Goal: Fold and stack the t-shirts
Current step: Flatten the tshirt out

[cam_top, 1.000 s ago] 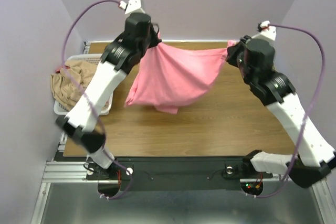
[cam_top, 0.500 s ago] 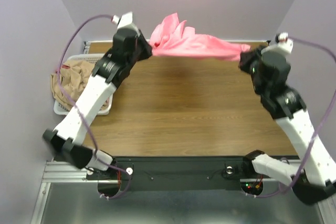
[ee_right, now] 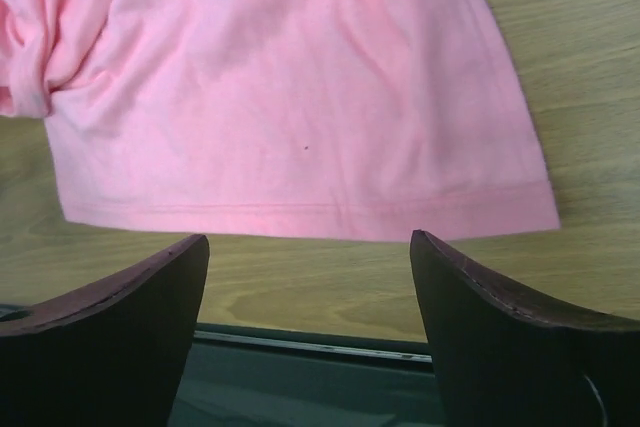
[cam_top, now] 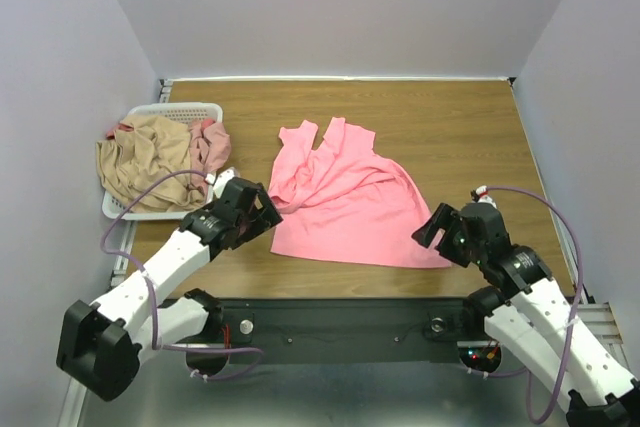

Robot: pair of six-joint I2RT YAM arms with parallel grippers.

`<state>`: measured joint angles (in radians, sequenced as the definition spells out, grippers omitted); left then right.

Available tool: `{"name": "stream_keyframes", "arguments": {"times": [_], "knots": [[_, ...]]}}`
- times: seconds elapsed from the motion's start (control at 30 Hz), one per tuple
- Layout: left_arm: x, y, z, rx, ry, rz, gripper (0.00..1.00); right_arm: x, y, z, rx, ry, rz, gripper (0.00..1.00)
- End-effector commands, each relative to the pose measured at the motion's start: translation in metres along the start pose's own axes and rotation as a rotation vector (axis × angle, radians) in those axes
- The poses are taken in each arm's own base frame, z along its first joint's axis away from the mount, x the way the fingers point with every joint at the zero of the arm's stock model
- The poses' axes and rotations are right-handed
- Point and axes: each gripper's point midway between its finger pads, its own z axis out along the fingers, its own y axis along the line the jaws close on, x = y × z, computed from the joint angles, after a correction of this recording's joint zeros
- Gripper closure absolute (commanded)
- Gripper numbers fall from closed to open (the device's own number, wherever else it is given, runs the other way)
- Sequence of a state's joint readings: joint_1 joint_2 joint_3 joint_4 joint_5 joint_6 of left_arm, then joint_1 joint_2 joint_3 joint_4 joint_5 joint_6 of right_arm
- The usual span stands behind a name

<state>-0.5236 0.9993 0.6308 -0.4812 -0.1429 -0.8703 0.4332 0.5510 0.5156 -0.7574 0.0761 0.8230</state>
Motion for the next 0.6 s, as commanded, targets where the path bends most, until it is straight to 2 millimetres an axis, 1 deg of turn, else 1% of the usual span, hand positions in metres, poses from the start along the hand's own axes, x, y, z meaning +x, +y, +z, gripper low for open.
{"name": "stream_keyframes", "arguments": {"times": [0.0, 0.1, 0.13, 0.2, 0.27, 0.3, 0.33, 0.37, 0.4, 0.47, 0.5, 0.57], "knots": [[-0.016, -0.015, -0.007, 0.047, -0.066, -0.091, 0.01, -0.011, 0.013, -0.005, -0.022, -0.022, 0.025, 0.12], [-0.006, -0.018, -0.001, 0.039, -0.018, -0.07, 0.02, -0.017, 0.006, 0.002, 0.052, -0.029, 0.045, 0.11], [-0.001, -0.016, 0.002, 0.028, 0.002, -0.065, 0.02, -0.017, 0.004, 0.005, 0.071, -0.03, 0.06, 0.1], [0.013, -0.006, 0.004, -0.019, 0.045, -0.069, 0.02, -0.018, -0.007, 0.011, 0.135, -0.039, 0.068, 0.08], [0.026, 0.006, 0.008, -0.064, 0.07, -0.079, 0.02, -0.017, -0.016, 0.014, 0.188, -0.05, 0.116, 0.07], [0.034, 0.016, 0.011, -0.094, 0.077, -0.095, 0.02, -0.02, -0.019, 0.015, 0.21, -0.075, 0.152, 0.04], [0.038, 0.019, 0.014, -0.1, 0.085, -0.096, 0.02, -0.021, -0.021, 0.016, 0.221, -0.086, 0.171, 0.04], [0.04, 0.019, 0.017, -0.098, 0.091, -0.096, 0.02, -0.022, -0.022, 0.017, 0.227, -0.096, 0.185, 0.04], [0.044, 0.014, 0.021, -0.076, 0.11, -0.1, 0.02, -0.025, -0.025, 0.017, 0.242, -0.115, 0.196, 0.02], [0.049, 0.009, 0.027, -0.052, 0.135, -0.083, 0.04, -0.026, -0.028, 0.018, 0.258, -0.125, 0.197, 0.01], [0.053, 0.008, 0.033, -0.059, 0.15, -0.078, 0.05, -0.026, -0.031, 0.018, 0.267, -0.129, 0.192, 0.0], [0.057, 0.011, 0.039, -0.084, 0.164, -0.066, 0.09, -0.024, -0.033, 0.018, 0.277, -0.129, 0.201, 0.0]]}}
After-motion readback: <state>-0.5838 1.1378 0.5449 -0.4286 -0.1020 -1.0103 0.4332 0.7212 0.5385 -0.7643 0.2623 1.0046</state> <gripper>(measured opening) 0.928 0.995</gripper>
